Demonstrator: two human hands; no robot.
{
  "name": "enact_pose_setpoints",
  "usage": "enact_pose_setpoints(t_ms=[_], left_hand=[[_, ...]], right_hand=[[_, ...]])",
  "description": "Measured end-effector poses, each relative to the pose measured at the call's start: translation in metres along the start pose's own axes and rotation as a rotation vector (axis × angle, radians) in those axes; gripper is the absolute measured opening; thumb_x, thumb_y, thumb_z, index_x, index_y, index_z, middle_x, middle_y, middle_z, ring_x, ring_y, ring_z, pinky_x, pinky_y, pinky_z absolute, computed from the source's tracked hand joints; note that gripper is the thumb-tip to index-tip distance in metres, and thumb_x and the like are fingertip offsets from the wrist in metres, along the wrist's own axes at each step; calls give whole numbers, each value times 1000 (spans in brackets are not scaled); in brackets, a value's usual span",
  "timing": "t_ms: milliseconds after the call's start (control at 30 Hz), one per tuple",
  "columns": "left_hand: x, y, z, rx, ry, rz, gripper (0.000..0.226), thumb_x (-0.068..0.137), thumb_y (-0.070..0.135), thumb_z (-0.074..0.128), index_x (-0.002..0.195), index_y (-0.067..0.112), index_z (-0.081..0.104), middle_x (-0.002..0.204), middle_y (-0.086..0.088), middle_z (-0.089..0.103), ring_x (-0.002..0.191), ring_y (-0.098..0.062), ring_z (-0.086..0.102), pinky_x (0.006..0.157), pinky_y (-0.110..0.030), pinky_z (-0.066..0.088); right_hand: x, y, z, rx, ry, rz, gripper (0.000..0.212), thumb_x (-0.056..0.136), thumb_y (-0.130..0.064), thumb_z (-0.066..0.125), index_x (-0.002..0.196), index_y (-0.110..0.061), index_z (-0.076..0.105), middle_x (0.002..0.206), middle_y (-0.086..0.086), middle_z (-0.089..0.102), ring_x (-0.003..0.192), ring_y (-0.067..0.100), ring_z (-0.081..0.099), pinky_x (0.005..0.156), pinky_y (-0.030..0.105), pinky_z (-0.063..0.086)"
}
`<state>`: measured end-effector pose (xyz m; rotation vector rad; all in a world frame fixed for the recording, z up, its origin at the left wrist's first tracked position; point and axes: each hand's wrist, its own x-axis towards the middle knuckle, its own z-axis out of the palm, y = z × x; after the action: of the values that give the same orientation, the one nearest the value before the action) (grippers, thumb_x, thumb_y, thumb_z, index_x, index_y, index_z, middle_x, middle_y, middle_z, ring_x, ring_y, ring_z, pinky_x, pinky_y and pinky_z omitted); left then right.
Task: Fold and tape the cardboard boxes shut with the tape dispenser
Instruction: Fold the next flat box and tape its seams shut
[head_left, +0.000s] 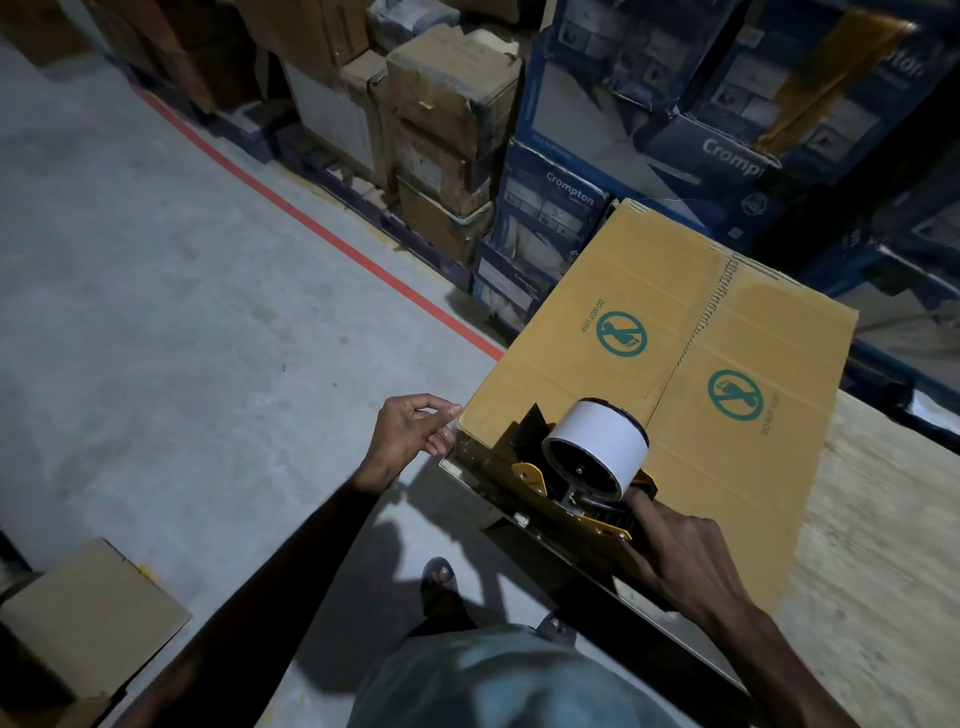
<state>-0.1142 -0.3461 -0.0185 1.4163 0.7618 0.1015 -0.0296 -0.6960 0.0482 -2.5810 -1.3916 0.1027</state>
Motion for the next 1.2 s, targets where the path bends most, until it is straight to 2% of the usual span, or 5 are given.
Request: enact_pose_setpoints(t_ms=[433, 633, 733, 967, 1200], left_hand=[[-5, -14, 11, -44, 18, -109, 33, 95, 44, 72, 124, 29, 73, 80, -11, 77, 41, -10, 33, 40, -18, 25], [-10, -9, 12, 299, 120, -159, 59, 81, 84, 60, 107, 35, 80, 73, 1, 77, 59, -17, 62, 82, -40, 56], [-21, -28, 4, 316, 68, -319, 76, 66, 101, 50, 101, 39, 74, 79, 1, 77, 62, -16, 56, 63, -29, 47], [-31, -25, 13, 209, 3, 209, 59, 99, 6, 64, 154, 25, 50, 147, 11, 59, 130, 0, 56, 110, -21, 45], [-37, -45, 30, 308, -5, 252, 80, 92, 5, 75, 160, 25, 38, 151, 3, 52, 141, -15, 49, 111, -13, 36]], right_hand=[[2, 2, 4, 27, -13, 0, 52, 81, -31, 71, 127, -21, 47, 70, 0, 64, 46, 22, 53, 41, 29, 38], [0, 4, 8, 32, -35, 15, 63, 80, -23, 87, 130, -21, 48, 70, -1, 63, 46, 21, 52, 46, 25, 31], [0, 4, 8, 23, -61, 34, 70, 76, -22, 90, 132, -22, 49, 70, -3, 63, 47, 18, 51, 47, 25, 29], [0, 0, 6, 28, -49, 37, 58, 87, -28, 78, 134, -25, 45, 70, -2, 64, 48, 21, 52, 48, 27, 29], [-1, 2, 5, 49, -40, 24, 50, 88, -29, 66, 133, -24, 45, 77, 0, 69, 54, 25, 58, 46, 32, 40]])
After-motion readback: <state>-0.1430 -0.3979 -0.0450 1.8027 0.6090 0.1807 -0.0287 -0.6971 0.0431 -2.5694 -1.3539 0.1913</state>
